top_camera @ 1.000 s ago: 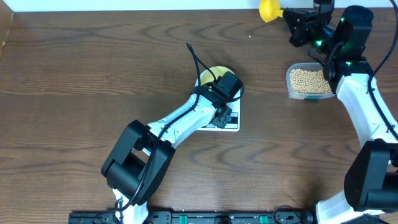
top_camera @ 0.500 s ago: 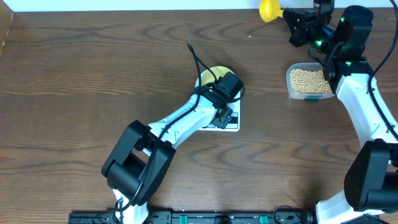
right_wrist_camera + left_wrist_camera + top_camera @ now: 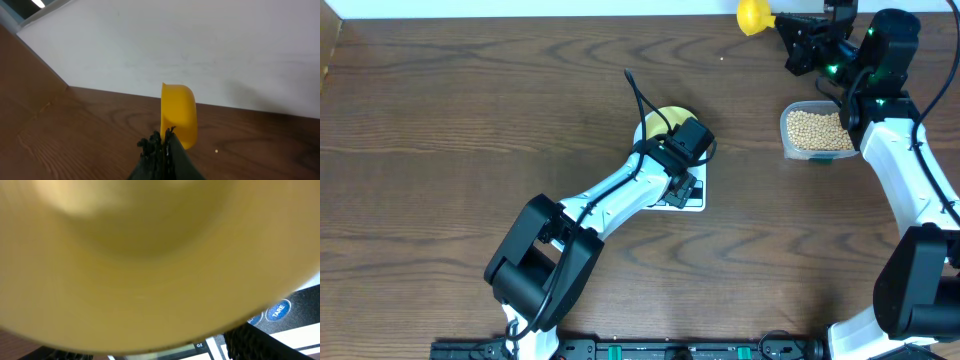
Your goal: Scoop item into bowl and weigh 50g on scale
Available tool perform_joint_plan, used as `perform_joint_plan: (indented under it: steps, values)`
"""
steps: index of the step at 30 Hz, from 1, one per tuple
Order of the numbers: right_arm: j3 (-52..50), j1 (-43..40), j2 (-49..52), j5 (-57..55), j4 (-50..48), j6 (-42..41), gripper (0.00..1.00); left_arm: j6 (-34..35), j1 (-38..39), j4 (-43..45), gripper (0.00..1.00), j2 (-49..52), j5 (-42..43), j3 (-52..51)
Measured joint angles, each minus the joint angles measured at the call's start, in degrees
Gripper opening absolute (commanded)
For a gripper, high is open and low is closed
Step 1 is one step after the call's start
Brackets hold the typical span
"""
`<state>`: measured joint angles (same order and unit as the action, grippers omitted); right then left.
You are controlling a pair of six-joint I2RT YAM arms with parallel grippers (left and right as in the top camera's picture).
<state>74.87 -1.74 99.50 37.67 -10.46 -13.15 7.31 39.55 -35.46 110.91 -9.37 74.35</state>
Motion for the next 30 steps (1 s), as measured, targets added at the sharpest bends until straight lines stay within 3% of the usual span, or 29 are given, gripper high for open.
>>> perform_joint_plan:
  steps: [30]
  values:
    - [0.00, 0.00, 0.00, 0.00, 0.00, 0.00, 0.01, 0.00, 0.00, 1.66, 0.82, 0.00, 0.00, -0.52]
